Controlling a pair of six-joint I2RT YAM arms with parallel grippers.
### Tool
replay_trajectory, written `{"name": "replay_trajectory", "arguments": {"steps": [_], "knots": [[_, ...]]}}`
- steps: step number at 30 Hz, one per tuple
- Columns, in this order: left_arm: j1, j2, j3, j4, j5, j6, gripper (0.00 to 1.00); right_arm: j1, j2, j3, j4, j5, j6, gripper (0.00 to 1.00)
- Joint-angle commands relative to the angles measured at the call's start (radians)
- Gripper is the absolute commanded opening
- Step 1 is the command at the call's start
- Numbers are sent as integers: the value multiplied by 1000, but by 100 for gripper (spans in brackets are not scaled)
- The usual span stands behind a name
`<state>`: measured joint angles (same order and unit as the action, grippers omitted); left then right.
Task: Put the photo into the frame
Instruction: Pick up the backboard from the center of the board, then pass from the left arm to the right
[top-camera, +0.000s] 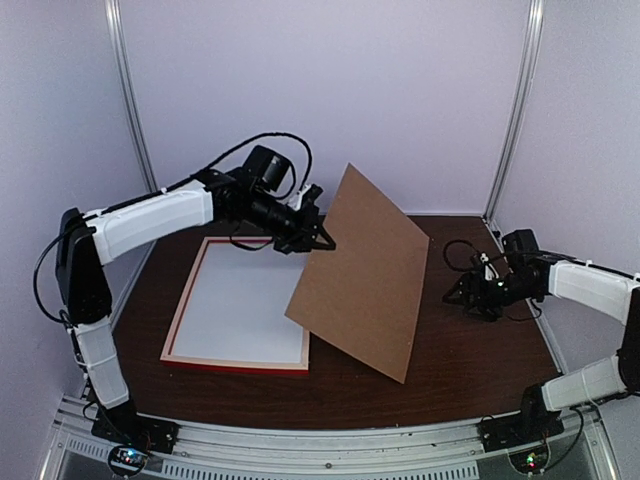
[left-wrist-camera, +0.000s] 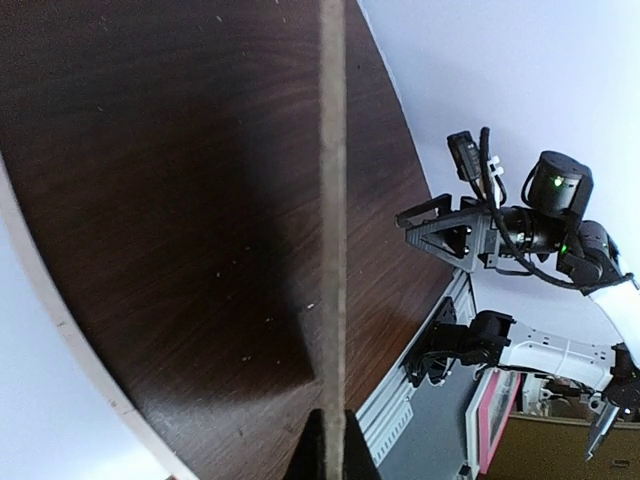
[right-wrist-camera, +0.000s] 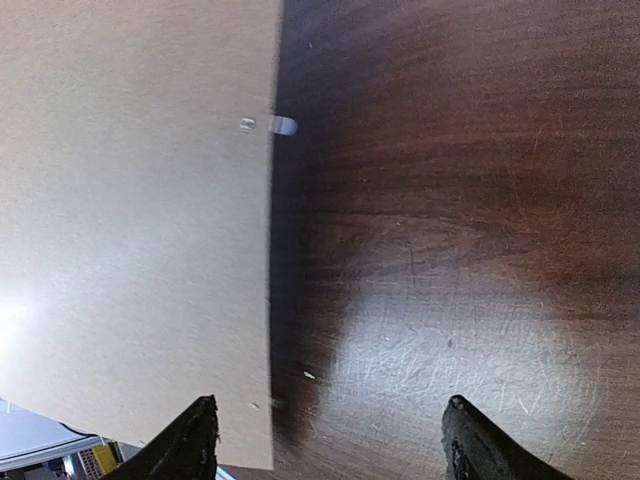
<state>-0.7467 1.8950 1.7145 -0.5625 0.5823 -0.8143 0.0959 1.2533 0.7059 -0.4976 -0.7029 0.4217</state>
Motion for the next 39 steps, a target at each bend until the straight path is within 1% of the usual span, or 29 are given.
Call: {"name": "replay_trajectory", "arguments": {"steps": [1,3,6,11,14,16,18,23,31,35,39], "knots": [[45,-133,217,-411,-111,292,0,9,-35,48,-54,10,-2,77],[51,-157,344,-583,-223,370,0,13,-30,58,-51,13,4,76],[53,-192,485,-793,-409,441,0,26,-9,67,-34,16,19,76],[55,-239,703,-1044,-699,488,0,96,30,112,-12,48,47,76],[55,-256,762,-1148,-848,499,0,149,64,148,0,75,65,76],[55,-271,761,-1204,-957,489,0,188,93,167,14,87,77,77],[55,-290,744,-1230,-1030,473,0,219,117,181,24,101,88,77],[55,-298,680,-1234,-1089,448,0,273,164,194,52,123,113,76],[12,-215,587,-1234,-1125,399,0,306,193,198,77,138,135,77],[-32,-160,603,-1234,-1128,385,0,318,193,212,93,131,155,77],[-74,-89,647,-1231,-1115,379,0,355,177,269,111,134,199,77]]}}
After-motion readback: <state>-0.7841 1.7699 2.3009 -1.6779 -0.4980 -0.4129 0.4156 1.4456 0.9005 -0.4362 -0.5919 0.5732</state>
